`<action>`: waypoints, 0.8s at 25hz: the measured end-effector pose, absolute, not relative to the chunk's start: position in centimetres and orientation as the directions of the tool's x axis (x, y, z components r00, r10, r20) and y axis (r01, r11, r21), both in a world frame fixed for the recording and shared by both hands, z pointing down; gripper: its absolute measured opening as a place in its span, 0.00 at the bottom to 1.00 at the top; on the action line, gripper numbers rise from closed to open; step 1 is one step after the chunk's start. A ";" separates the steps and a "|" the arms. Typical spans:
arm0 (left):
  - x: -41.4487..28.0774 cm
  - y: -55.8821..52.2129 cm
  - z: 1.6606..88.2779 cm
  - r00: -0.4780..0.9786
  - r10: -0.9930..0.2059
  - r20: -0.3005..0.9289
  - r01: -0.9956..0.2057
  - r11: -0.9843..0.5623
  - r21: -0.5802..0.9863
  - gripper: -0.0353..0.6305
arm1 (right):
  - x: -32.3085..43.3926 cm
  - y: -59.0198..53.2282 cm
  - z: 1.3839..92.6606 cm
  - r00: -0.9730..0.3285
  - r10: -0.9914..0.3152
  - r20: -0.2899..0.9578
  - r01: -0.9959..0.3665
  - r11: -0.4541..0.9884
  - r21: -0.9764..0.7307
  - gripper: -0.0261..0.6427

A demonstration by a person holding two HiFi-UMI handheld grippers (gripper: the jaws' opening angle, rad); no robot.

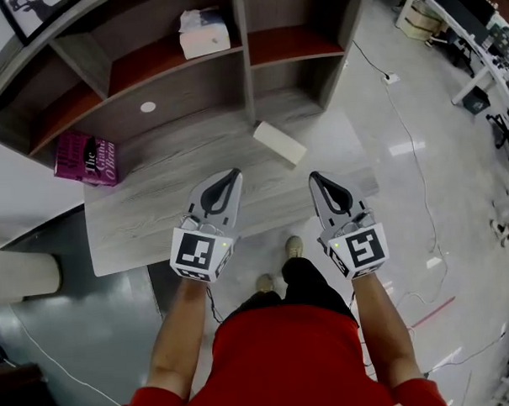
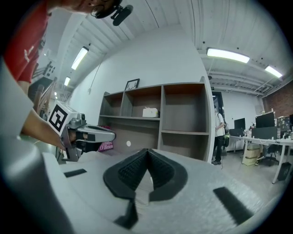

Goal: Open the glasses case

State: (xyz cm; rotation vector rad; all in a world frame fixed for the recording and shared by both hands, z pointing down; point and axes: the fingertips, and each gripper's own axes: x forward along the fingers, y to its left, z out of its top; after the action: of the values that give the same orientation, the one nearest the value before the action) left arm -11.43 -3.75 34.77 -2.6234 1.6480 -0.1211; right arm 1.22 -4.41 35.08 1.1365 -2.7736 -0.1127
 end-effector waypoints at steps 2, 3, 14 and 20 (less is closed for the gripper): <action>-11.4 -5.6 35.5 0.424 -0.903 0.067 -0.900 -0.428 -0.081 0.07 | 1.0 -6.2 35.9 -0.711 -0.694 0.119 -0.681 0.720 0.130 0.05; -11.3 -6.5 36.0 0.420 -0.904 0.080 -0.901 -0.426 -0.083 0.07 | 1.0 -7.1 36.4 -0.713 -0.690 0.127 -0.678 0.724 0.127 0.05; -10.5 -15.5 42.8 0.349 -0.900 0.263 -0.921 -0.381 -0.082 0.07 | 1.0 -14.6 42.9 -0.748 -0.614 0.250 -0.611 0.785 0.099 0.05; -10.7 -18.3 46.0 0.331 -0.876 0.350 -0.923 -0.377 -0.073 0.07 | 0.4 -17.0 45.0 -0.754 -0.581 0.305 -0.588 0.805 0.078 0.05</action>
State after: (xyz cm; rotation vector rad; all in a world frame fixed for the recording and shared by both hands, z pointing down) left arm -10.70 -18.32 46.04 -2.6731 1.8206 -0.5518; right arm 0.41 -16.97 45.00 0.8923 -2.6768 0.0321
